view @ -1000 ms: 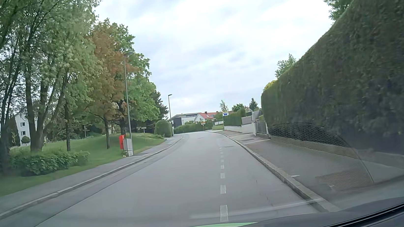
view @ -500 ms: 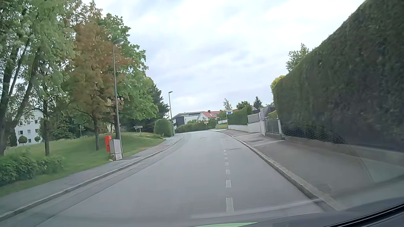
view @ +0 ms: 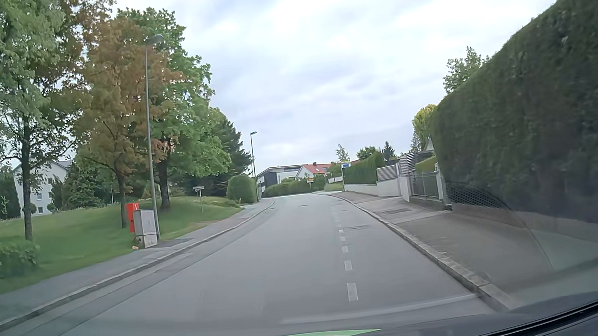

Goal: Follow the waypoints while adhering to traffic rules and regulations

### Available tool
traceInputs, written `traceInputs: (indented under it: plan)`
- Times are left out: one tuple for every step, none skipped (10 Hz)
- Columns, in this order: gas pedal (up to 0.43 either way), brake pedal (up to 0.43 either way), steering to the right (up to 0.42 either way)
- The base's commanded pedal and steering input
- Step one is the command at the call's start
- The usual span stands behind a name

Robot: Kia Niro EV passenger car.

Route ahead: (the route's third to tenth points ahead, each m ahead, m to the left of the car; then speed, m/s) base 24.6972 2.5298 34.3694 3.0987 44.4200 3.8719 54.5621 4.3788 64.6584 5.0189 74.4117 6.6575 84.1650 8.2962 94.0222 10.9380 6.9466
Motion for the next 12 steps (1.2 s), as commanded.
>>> traceInputs:
  plan:
    - [0.118, 0.000, -0.015]
    - [0.118, 0.000, -0.015]
    - [0.118, 0.000, -0.015]
    - [0.118, 0.000, -0.015]
    - [0.118, 0.000, -0.015]
    - [0.130, 0.000, -0.015]
    - [0.130, 0.000, -0.015]
    - [0.138, 0.000, -0.015]
    - [0.150, 0.000, -0.015]
    - [0.150, 0.000, -0.015]
    - [0.150, 0.000, -0.015]
    - [0.150, 0.000, -0.015]
